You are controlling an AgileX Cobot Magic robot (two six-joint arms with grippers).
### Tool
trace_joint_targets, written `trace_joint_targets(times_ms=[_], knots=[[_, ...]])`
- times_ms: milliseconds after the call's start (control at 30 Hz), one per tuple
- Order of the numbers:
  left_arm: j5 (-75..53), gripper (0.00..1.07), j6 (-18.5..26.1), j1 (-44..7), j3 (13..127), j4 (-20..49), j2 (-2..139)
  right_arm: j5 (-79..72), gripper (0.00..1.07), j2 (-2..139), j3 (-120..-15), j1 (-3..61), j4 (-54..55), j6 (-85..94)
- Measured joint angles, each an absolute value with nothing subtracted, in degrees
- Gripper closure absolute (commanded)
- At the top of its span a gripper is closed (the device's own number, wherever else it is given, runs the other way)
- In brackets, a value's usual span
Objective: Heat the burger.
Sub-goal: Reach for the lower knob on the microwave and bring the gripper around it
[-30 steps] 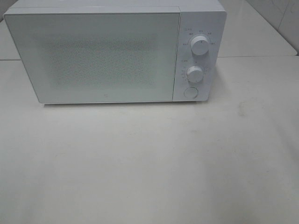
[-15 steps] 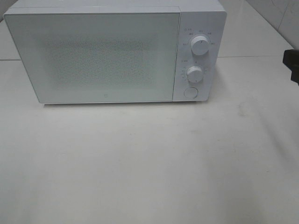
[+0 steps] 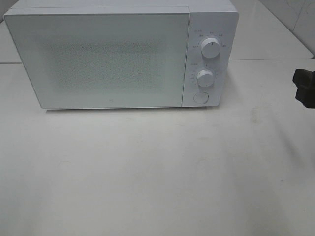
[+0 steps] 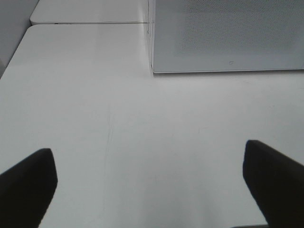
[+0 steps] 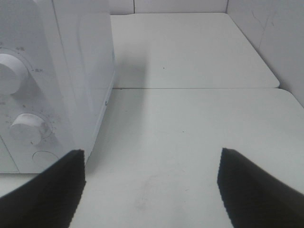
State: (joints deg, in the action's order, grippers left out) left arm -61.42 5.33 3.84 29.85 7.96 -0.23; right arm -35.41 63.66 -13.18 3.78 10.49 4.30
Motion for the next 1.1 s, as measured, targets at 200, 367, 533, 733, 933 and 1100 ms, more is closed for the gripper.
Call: trace_joint_targets(times_ms=[200, 367, 533, 733, 933, 1100], knots=[[-61.4, 0.06, 5.3, 3.8, 29.9, 8.0, -0.2, -38.5, 0.33, 64.1, -13.2, 8.5, 15.4, 9.2], [-61.4, 0.06, 5.3, 3.8, 29.9, 8.0, -0.2, -41.8, 0.33, 64.5, -13.2, 15.0, 23.1, 17.4], [-61.4, 0.06, 5.3, 3.8, 29.9, 8.0, -0.2, -45.4, 0.33, 67.1, -13.2, 18.9, 27.2, 20.0], [-61.4, 0.06, 5.3, 3.8, 29.9, 8.0, -0.2, -55.0, 0.33, 75.5, -13.2, 28.5, 35.7, 20.5], [-61.4, 0.06, 5.3, 3.8, 29.9, 8.0, -0.2, -63.4, 0.33, 82.3, -13.2, 36.4, 44.0, 20.5], [-61.4, 0.06, 5.3, 3.8, 29.9, 8.0, -0.2, -67.8, 0.33, 85.8, -13.3, 40.8, 48.6, 20.5]])
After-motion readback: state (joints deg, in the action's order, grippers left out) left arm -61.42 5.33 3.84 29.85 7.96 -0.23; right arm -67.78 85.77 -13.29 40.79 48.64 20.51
